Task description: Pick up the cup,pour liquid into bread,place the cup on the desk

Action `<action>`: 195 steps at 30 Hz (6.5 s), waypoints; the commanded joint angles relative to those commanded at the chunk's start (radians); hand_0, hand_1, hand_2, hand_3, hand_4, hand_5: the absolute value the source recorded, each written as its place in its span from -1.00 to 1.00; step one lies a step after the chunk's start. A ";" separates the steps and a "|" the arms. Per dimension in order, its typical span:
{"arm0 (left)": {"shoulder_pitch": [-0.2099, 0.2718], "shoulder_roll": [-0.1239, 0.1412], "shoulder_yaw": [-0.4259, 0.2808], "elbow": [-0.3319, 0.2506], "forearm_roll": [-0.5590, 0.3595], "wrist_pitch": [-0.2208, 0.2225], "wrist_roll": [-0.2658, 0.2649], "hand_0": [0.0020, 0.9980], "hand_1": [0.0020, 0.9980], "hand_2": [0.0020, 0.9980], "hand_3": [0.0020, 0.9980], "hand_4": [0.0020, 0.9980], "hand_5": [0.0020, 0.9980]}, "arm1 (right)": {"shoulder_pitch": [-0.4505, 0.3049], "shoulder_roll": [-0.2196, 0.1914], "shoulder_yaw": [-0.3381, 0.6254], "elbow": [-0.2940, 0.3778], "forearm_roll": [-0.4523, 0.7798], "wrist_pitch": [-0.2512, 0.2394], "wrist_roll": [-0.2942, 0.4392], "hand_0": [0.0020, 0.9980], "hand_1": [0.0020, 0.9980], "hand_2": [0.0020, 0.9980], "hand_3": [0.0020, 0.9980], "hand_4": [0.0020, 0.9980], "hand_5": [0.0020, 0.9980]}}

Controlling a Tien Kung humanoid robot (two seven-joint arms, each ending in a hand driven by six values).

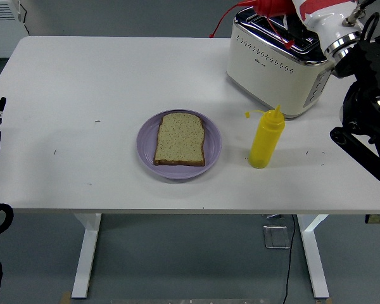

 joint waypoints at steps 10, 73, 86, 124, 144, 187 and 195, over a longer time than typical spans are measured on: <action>-0.001 0.000 0.000 0.000 0.000 0.000 0.000 0.57 0.48 0.49 0.40 0.03 1.00 | -0.115 0.013 0.295 0.035 0.422 -0.155 0.194 -0.54 -0.54 -0.35 -0.24 -0.12 -1.00; 0.000 -0.001 0.016 0.002 -0.002 0.002 0.000 0.58 0.49 0.49 0.41 0.03 1.00 | -0.575 0.059 0.086 -0.264 1.443 -0.227 0.902 -0.43 -0.47 -0.32 -0.23 -0.03 -1.00; 0.000 -0.002 0.011 0.001 -0.001 0.001 0.000 0.58 0.48 0.49 0.41 0.03 1.00 | -0.572 0.078 0.068 -0.288 1.473 -0.234 0.925 -0.42 -0.46 -0.32 -0.24 -0.03 -1.00; -0.001 -0.002 0.013 0.001 -0.002 0.001 0.001 0.56 0.48 0.48 0.41 0.03 1.00 | -0.547 0.126 0.016 -0.384 1.490 -0.230 0.937 -0.42 -0.47 -0.32 -0.23 -0.03 -1.00; 0.000 -0.003 0.015 0.001 -0.002 0.001 0.001 0.57 0.49 0.49 0.40 0.03 1.00 | -0.551 0.128 0.014 -0.394 1.496 -0.235 0.950 -0.39 -0.45 -0.30 -0.21 -0.02 -1.00; -0.001 -0.002 0.011 0.000 -0.001 0.001 0.001 0.59 0.50 0.49 0.40 0.03 0.99 | -0.582 0.117 0.022 -0.403 1.449 -0.238 0.938 0.68 0.51 0.63 0.67 0.31 -0.66; -0.002 -0.002 0.011 0.000 -0.001 0.001 0.001 0.59 0.49 0.49 0.41 0.03 0.99 | -0.594 0.113 0.031 -0.396 1.442 -0.243 0.933 0.70 0.54 0.67 0.72 0.34 -0.69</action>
